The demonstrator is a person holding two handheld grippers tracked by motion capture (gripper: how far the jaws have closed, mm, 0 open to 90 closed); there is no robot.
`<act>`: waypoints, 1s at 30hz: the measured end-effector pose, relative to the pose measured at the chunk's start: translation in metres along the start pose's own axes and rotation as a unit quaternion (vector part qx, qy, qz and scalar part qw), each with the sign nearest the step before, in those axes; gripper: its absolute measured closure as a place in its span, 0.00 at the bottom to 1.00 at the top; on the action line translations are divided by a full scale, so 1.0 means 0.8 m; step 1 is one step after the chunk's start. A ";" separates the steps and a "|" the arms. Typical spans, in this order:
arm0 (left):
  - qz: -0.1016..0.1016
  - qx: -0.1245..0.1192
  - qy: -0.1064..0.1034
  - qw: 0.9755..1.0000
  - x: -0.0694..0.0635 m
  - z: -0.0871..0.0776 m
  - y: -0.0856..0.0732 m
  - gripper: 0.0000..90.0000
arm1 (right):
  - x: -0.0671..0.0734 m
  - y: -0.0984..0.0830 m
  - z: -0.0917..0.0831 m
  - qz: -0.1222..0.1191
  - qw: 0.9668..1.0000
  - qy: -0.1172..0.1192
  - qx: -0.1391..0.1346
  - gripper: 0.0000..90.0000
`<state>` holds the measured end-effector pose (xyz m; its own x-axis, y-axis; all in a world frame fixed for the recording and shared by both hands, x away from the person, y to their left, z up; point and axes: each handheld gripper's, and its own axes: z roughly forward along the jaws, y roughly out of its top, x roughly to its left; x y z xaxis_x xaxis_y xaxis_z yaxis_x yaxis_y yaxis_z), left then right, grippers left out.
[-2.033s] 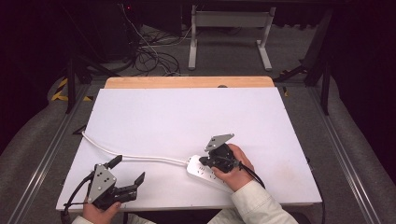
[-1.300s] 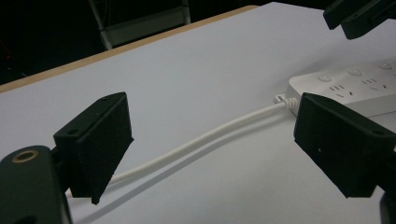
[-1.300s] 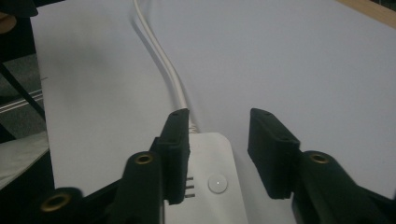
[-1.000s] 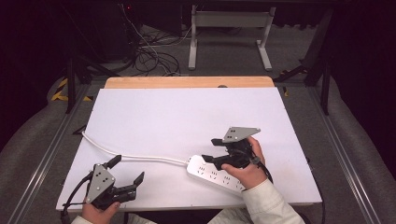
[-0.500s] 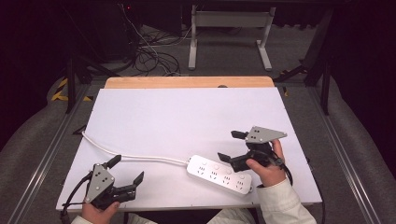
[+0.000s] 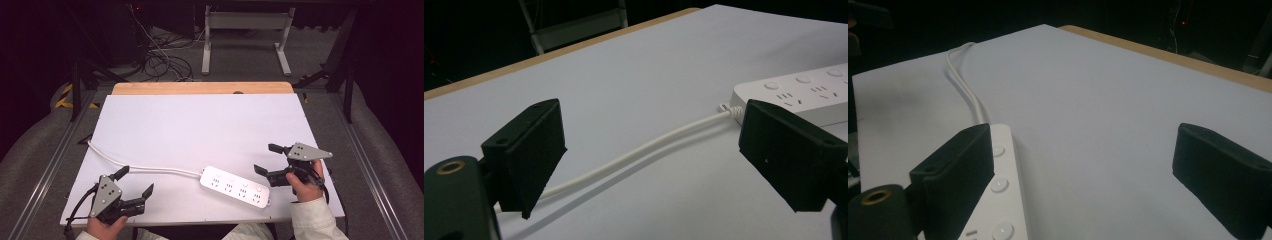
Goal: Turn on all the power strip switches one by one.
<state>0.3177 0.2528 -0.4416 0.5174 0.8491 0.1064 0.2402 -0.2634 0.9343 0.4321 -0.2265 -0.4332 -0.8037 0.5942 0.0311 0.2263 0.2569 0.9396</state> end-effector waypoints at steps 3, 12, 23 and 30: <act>0.001 0.002 0.001 1.000 0.002 0.000 0.000 0.13 | -0.006 -0.013 -0.006 -0.002 1.000 -0.009 0.006 0.11; -0.011 0.003 -0.002 1.000 0.008 0.000 -0.003 0.12 | -0.021 -0.047 -0.022 0.005 1.000 -0.018 0.021 0.11; -0.019 0.010 0.002 1.000 0.015 -0.003 -0.013 0.12 | -0.034 -0.082 -0.036 0.022 0.999 -0.021 0.039 0.11; -0.011 0.026 0.001 1.000 0.016 0.004 -0.015 0.11 | -0.032 -0.079 -0.035 0.023 0.998 -0.035 0.037 0.11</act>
<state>0.3239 0.2653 -0.4521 0.5102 0.8557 0.0860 0.2946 -0.2678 0.9173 0.4227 -0.2791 -0.4839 -0.7519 0.6576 0.0472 0.3040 0.2823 0.9099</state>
